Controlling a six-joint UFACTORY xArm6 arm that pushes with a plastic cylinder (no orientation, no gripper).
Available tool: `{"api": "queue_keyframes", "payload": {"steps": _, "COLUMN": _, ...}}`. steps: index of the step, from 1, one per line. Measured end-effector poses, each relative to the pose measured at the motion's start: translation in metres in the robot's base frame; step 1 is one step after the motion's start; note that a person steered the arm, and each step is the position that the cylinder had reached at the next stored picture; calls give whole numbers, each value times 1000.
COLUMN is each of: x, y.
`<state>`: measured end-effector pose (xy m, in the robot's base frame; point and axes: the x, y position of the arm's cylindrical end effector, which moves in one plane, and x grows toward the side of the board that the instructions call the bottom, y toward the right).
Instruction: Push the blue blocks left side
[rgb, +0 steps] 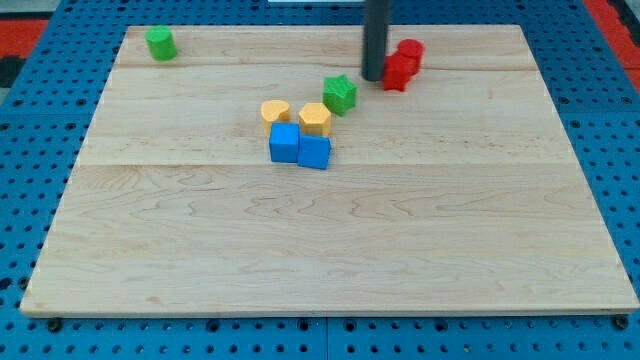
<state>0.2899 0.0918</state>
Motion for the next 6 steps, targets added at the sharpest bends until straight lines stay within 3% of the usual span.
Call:
{"api": "queue_keyframes", "payload": {"steps": 1, "x": 4, "y": 17}}
{"api": "queue_keyframes", "payload": {"steps": 3, "x": 112, "y": -14}}
{"api": "queue_keyframes", "payload": {"steps": 4, "x": 132, "y": -73}}
{"api": "queue_keyframes", "payload": {"steps": 5, "x": 132, "y": -87}}
{"api": "queue_keyframes", "payload": {"steps": 6, "x": 128, "y": -139}}
